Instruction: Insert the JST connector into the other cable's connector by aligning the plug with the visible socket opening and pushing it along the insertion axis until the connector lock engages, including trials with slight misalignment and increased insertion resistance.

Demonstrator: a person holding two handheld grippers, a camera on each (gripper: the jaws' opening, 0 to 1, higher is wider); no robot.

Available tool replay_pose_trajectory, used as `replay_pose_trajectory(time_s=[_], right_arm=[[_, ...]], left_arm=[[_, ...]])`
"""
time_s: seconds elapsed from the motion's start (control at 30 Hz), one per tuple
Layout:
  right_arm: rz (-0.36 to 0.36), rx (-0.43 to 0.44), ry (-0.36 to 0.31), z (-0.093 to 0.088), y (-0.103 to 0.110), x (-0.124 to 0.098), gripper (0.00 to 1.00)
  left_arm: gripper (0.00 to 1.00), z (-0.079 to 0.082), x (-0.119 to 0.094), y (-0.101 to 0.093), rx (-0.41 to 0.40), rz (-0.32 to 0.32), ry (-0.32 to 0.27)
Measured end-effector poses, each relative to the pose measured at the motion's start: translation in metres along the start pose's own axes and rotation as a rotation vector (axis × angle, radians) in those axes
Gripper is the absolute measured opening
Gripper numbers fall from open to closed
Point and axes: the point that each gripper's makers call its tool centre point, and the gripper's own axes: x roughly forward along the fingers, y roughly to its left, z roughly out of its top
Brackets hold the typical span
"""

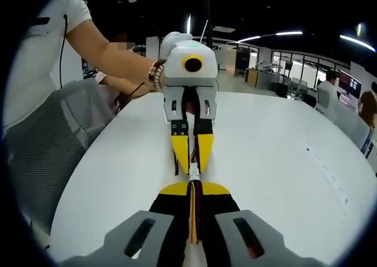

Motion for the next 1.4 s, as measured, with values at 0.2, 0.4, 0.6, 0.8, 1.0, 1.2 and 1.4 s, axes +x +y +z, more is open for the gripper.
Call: replay_pose_trajectory(time_s=[0.2, 0.4, 0.6, 0.8, 1.0, 1.2, 1.4], right_arm=[[-0.06, 0.015, -0.036, -0.006, -0.016, 0.004, 0.01], [-0.077, 0.012, -0.013, -0.02, -0.026, 0.012, 0.01], [-0.089, 0.057, -0.027, -0.031, -0.037, 0.015, 0.02], [-0.083, 0.07, -0.022, -0.037, -0.041, 0.02, 0.02], [-0.082, 0.094, -0.003, -0.047, -0.043, 0.022, 0.03], [-0.097, 0.103, 0.007, -0.05, -0.045, 0.018, 0.04], [-0.108, 0.129, -0.01, -0.05, -0.045, 0.016, 0.1]], left_arm=[[0.0, -0.005, 0.003, 0.013, -0.012, 0.041, -0.008], [0.01, -0.019, 0.014, 0.026, -0.041, 0.062, 0.013], [0.01, -0.026, 0.019, 0.035, -0.06, 0.082, 0.015], [0.01, -0.031, 0.022, 0.038, -0.071, 0.09, 0.026], [0.01, -0.036, 0.022, 0.038, -0.081, 0.094, 0.037], [0.02, -0.035, 0.02, 0.037, -0.102, 0.105, 0.03], [0.06, -0.033, 0.02, 0.031, -0.115, 0.107, -0.01]])
